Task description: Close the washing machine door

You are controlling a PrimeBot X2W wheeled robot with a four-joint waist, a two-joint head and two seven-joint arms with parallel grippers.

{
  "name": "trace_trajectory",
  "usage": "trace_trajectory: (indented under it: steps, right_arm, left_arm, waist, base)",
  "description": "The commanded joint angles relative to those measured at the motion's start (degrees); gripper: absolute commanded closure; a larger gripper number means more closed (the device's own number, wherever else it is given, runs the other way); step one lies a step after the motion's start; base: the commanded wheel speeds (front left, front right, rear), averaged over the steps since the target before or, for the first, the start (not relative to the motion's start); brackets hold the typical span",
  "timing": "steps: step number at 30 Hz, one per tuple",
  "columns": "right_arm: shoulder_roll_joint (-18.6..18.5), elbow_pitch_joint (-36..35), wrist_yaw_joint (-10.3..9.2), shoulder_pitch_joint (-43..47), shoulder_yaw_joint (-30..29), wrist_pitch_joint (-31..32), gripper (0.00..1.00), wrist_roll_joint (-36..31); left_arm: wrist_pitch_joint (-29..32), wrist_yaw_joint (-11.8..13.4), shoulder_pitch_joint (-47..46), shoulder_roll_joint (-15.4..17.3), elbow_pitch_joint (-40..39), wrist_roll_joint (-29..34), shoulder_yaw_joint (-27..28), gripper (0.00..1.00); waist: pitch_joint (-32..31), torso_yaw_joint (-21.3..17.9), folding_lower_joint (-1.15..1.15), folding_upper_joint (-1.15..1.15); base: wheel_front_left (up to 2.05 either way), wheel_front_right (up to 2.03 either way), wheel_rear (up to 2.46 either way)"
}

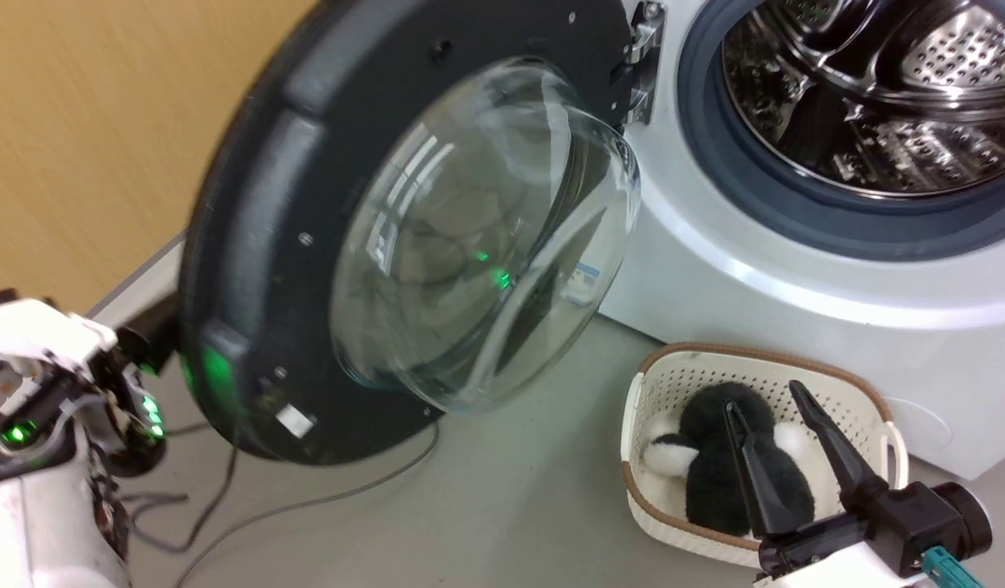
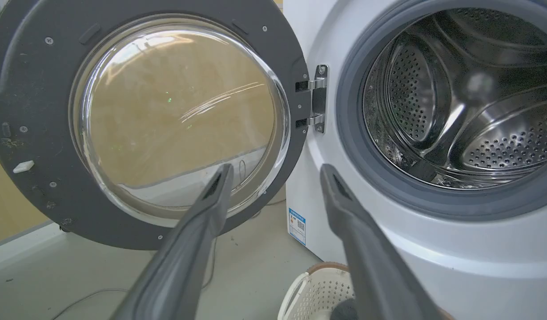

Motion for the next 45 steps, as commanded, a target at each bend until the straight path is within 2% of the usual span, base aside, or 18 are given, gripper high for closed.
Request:
trace_trajectory:
  steps: [1,5,12,22,26,31,35,45]
  right_arm:
    - [-0.06,-0.17,0.05,0.25,-0.31,-0.24,0.00,0.16]
    - [0.24,-0.33,0.05,0.51,-1.79,-0.24,0.00,0.58]
    - [0.60,-0.60,0.05,1.25,-4.03,-0.24,0.00,0.75]
    - [0.83,-0.77,0.05,1.98,-5.68,-0.24,0.00,0.95]
    - [0.87,-0.87,0.05,2.25,-5.63,-0.24,0.00,0.87]
    - [0.90,-0.95,0.05,2.04,-5.10,-0.24,0.00,0.72]
    - [0.91,-1.09,0.05,1.70,-4.66,-0.24,0.00,0.62]
    - [0.92,-1.33,0.05,0.72,-3.73,-0.24,0.00,0.62]
  left_arm:
    - [1.79,-0.27,2.02,-1.00,-1.31,-0.73,-0.63,1.00]
    - [8.60,0.41,6.62,-1.99,-7.72,-2.61,-2.28,1.00]
    - [16.06,4.02,14.96,-4.03,-19.50,-4.50,-4.46,1.00]
    - [18.25,7.52,23.56,-8.08,-30.14,-9.20,-10.08,1.00]
    - [16.74,6.75,26.43,-8.35,-32.08,-9.32,-15.18,1.00]
    - [12.24,6.15,28.70,-8.41,-32.36,-13.39,-21.87,1.00]
    - [6.70,3.86,29.54,-8.42,-31.18,-15.43,-26.29,1.00]
    - [-8.81,0.12,26.83,-8.43,-26.05,-23.82,-36.16,1.00]
  waist:
    - [-0.60,-0.32,0.00,0.00]
    - [-1.96,-1.18,0.00,0.00]
    - [-3.71,-3.76,0.00,0.00]
    - [-5.24,-10.08,0.00,0.00]
    - [-5.23,-13.26,0.00,0.00]
    - [-4.68,-18.02,0.00,0.00]
    - [-3.82,-22.11,0.00,0.00]
    - [-0.61,-32.47,0.00,0.00]
  base:
    - [0.00,0.00,0.00]
    - [0.00,0.00,0.00]
    - [0.00,0.00,0.00]
    - [0.00,0.00,0.00]
    - [0.00,0.00,0.00]
    - [0.00,0.00,0.00]
    - [0.00,0.00,0.00]
    - [0.00,0.00,0.00]
